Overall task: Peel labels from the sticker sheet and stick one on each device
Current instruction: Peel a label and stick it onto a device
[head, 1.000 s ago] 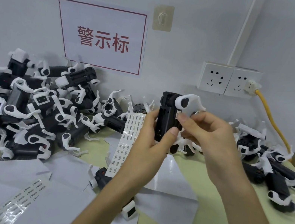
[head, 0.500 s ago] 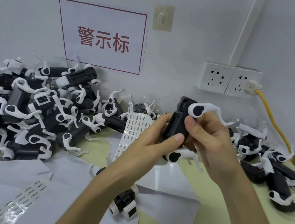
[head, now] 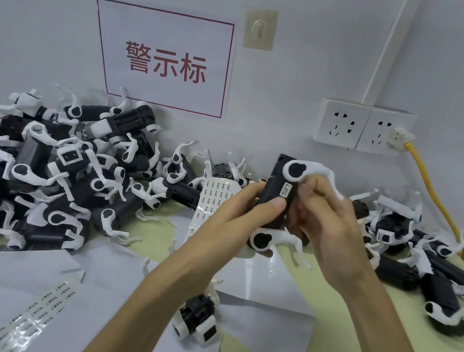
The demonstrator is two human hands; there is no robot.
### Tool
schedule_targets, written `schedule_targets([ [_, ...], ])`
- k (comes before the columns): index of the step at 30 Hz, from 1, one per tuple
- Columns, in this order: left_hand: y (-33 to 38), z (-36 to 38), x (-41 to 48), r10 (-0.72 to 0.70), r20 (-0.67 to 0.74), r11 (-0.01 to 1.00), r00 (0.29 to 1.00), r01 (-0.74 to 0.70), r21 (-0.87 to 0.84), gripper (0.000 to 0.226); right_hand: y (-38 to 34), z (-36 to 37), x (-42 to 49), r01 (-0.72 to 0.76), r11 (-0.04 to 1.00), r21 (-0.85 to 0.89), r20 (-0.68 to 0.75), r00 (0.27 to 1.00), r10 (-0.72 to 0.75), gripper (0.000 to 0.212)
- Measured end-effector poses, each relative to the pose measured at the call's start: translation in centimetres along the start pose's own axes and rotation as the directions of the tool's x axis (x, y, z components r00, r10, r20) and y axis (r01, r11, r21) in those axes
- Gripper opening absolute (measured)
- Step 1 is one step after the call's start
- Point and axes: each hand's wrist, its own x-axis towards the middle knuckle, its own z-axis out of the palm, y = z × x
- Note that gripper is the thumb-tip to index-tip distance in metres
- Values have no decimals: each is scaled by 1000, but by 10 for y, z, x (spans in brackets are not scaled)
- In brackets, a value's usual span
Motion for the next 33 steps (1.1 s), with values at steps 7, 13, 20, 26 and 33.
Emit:
schedule_targets([
  [7,-3,6,4,31,-148,999,988,-27,31,29,1,25,-4,111,990,-92,-101,988,-120,42],
  [13,-2,6,3,147,-105,979,984,-130,160,24,6,31,-3,111,986,-127,-253,957,-140,30],
  [20,-1,-4,1,173,-31,959,985,-161,234,17,8,27,-2,12,1000,18,-220,975,-7,25],
  [26,0,-3,3,108,-111,982,988,-88,168,19,7,21,-2,96,992,-77,-81,991,-102,23],
  [33,3,-20,4,-125,-122,990,985,131,44,44,-5,-24,-1,-165,909,-383,233,935,268,16],
])
